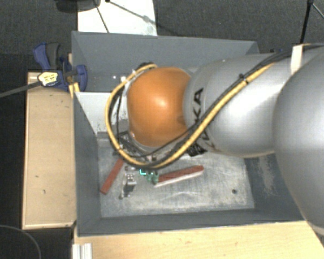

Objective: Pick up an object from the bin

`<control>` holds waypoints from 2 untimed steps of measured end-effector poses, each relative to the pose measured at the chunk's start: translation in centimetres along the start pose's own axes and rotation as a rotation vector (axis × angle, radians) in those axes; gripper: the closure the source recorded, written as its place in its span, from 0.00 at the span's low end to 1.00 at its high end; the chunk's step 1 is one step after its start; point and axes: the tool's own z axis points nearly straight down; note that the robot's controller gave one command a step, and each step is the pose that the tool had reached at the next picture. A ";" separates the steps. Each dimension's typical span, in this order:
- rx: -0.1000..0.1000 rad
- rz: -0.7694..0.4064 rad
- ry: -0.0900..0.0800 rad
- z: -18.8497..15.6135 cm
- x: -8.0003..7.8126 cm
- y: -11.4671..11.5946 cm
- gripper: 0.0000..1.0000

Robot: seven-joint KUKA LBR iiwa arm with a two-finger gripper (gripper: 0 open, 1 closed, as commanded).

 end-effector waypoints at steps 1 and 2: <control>-0.002 0.004 -0.007 -0.4 -0.2 -0.1 0.00; -0.005 -0.019 -0.015 4.0 -2.3 0.0 0.00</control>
Offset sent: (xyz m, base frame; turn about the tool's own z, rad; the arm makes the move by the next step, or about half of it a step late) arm 0.0439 -0.0021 -0.1085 -0.0450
